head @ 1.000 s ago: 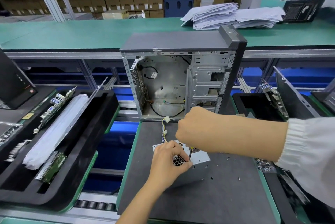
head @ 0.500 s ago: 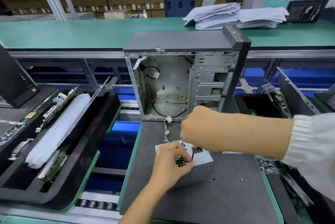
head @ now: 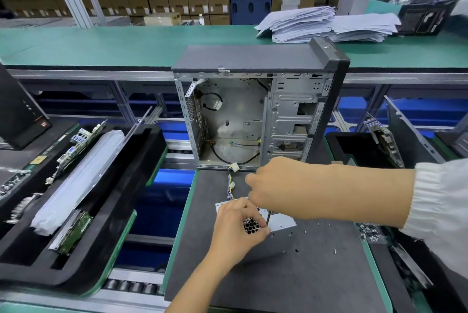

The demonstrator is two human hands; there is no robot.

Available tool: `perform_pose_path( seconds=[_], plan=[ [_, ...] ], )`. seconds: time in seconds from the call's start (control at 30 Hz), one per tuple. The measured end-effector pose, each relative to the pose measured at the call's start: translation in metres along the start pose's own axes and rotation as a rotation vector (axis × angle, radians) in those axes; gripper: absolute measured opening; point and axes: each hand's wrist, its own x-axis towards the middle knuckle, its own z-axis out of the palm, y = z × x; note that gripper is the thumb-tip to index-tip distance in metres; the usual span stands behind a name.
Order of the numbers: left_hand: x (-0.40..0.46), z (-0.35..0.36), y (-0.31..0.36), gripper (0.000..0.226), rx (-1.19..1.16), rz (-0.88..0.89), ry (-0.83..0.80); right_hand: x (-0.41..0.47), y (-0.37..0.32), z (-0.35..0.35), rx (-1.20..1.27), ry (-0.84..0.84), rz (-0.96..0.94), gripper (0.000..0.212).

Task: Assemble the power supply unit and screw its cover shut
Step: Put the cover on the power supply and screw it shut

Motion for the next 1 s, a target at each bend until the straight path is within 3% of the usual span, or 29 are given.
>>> perform_pose_path(
  seconds=[0.1, 0.27, 0.33, 0.4, 0.5, 0.67, 0.8, 1.0],
  plan=[
    [0.0, -0.001, 0.001, 0.033, -0.001, 0.036, -0.016, 0.003, -0.003, -0.001, -0.06, 0.027, -0.02, 0.02],
    [0.0, -0.005, 0.002, 0.027, 0.0, 0.057, -0.066, 0.003, 0.003, -0.005, -0.075, -0.039, -0.016, 0.037],
    [0.0, -0.008, 0.001, 0.022, 0.014, 0.066, -0.124, 0.001, 0.005, -0.003, -0.04, -0.089, -0.001, 0.032],
    [0.0, -0.011, 0.0, 0.025, 0.026, 0.062, -0.156, 0.001, 0.007, 0.001, 0.032, -0.138, 0.029, 0.012],
    [-0.001, -0.012, 0.0, 0.027, 0.046, 0.048, -0.154, 0.001, 0.011, 0.0, 0.102, -0.198, 0.035, 0.036],
    [-0.001, -0.01, 0.0, 0.026, 0.065, 0.062, -0.142, 0.007, 0.006, -0.003, 0.034, -0.07, 0.023, 0.021],
    [-0.001, -0.009, 0.001, 0.027, 0.063, 0.083, -0.136, 0.007, 0.003, -0.003, -0.039, -0.029, 0.006, 0.036],
    [-0.001, -0.008, -0.002, 0.02, 0.106, 0.091, -0.119, 0.002, 0.001, -0.001, -0.041, -0.132, 0.007, 0.029]
  ],
)
